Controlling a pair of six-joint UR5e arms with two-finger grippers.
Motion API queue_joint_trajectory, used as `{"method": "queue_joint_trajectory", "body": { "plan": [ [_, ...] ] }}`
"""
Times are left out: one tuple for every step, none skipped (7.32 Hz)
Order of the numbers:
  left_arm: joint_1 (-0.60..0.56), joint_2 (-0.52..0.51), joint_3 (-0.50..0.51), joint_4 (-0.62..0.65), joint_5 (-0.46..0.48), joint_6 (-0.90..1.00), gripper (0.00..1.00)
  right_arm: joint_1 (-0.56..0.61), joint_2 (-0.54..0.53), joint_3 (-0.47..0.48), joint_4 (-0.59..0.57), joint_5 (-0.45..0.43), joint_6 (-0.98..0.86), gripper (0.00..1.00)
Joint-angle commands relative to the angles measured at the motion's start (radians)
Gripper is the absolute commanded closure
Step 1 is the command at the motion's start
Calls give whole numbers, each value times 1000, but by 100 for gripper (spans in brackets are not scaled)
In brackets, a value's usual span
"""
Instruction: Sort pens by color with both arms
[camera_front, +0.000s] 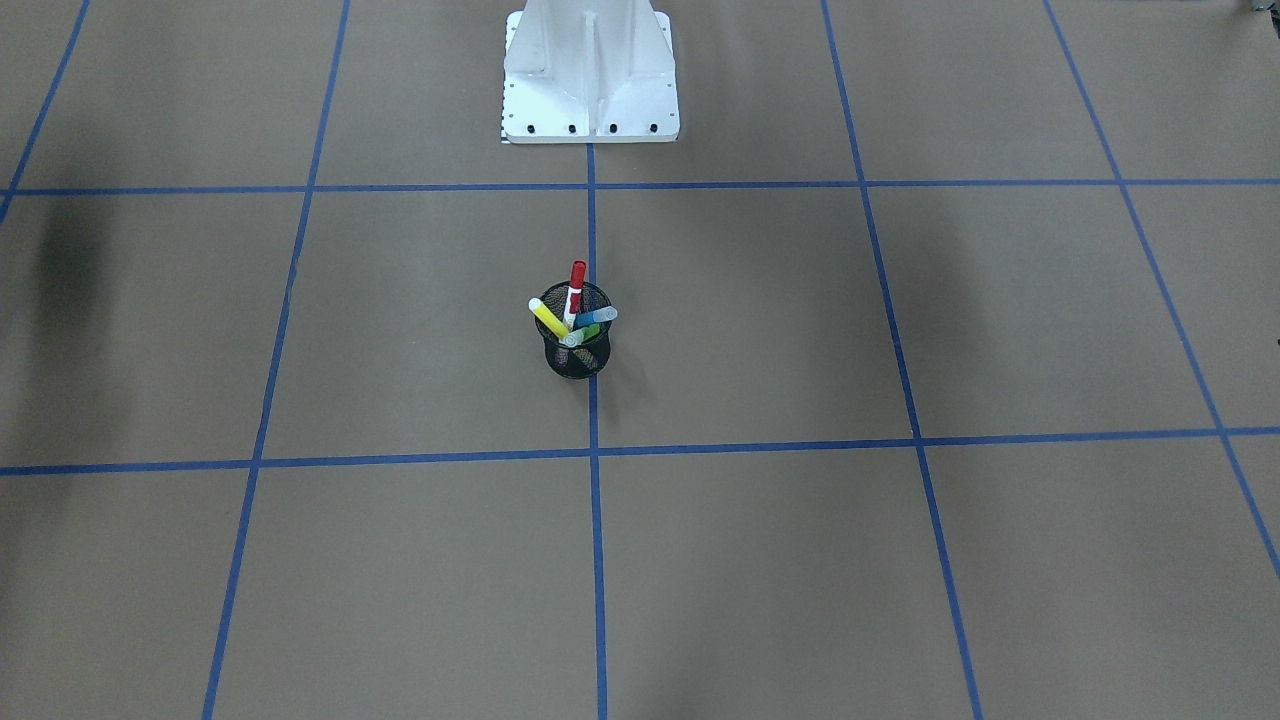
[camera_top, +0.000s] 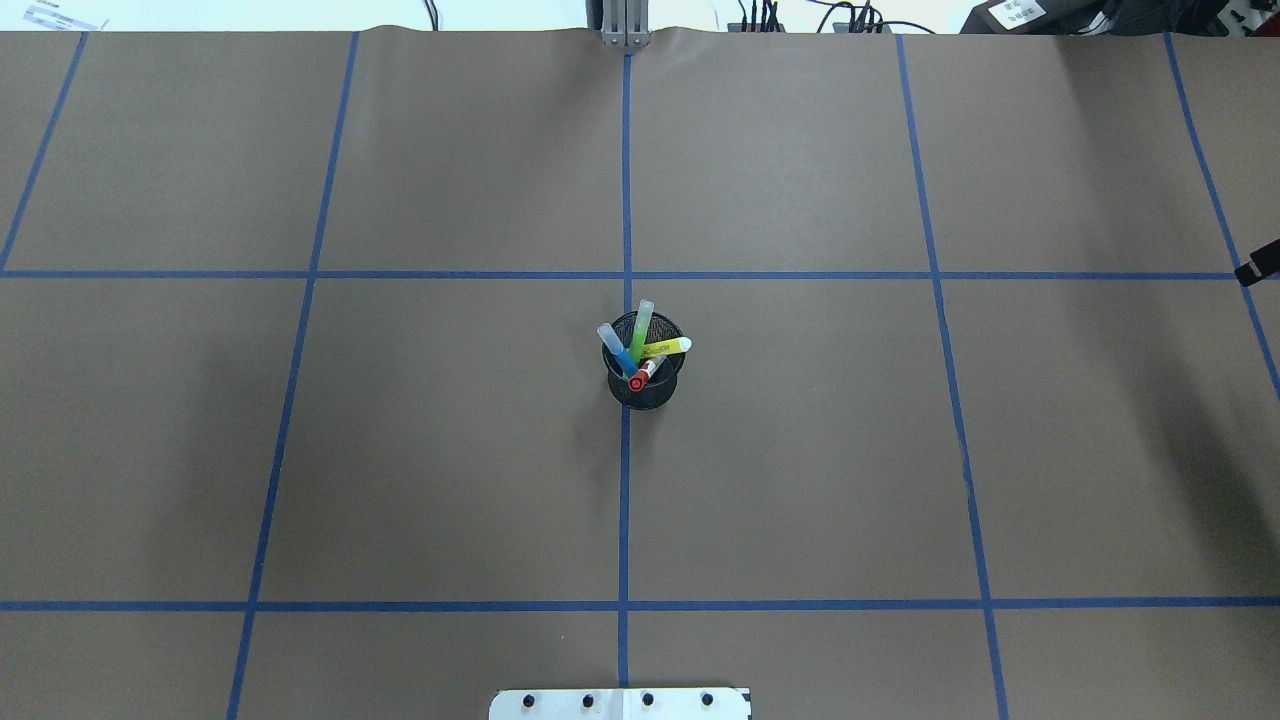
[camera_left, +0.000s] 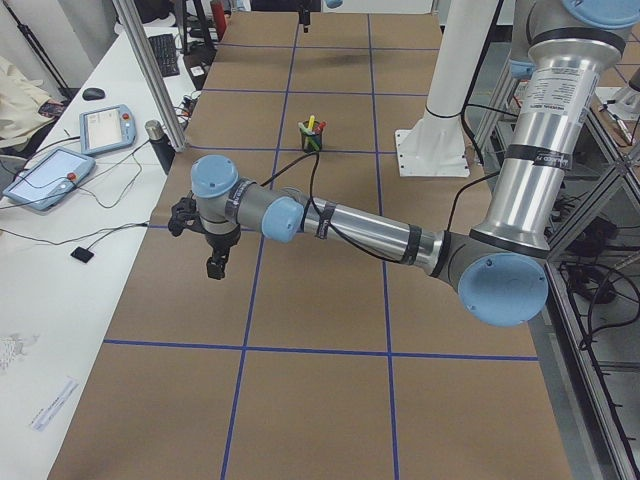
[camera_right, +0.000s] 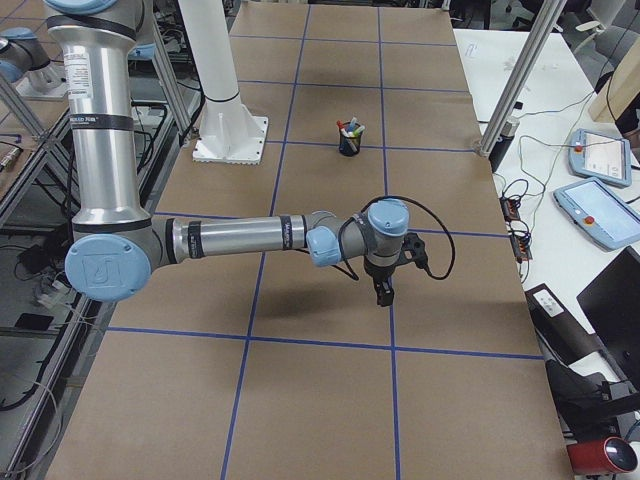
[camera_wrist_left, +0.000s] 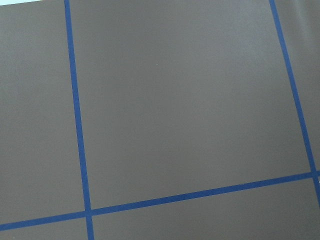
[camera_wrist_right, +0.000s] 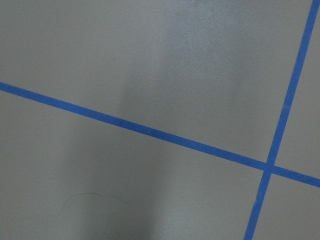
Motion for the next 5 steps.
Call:
{"method": "queue_joint_trajectory", "body": {
  "plan": [
    [0,0,0,2,-1,0,0,1,-9,5,-3,-2,9,1],
    [0,0,-1,2,-1,0,0,1,-9,-1,-3,-2,6,1],
    [0,0,-3,2,-1,0,0,0,-12,-4,-3,-1,0,1],
    [0,0,3,2,-1,0,0,0,-14,-9,-1,-1,-2,1],
    [0,0,-1,3,-3,-2,0,0,-16,-14,-1,-4,-5,1]
  ]
}}
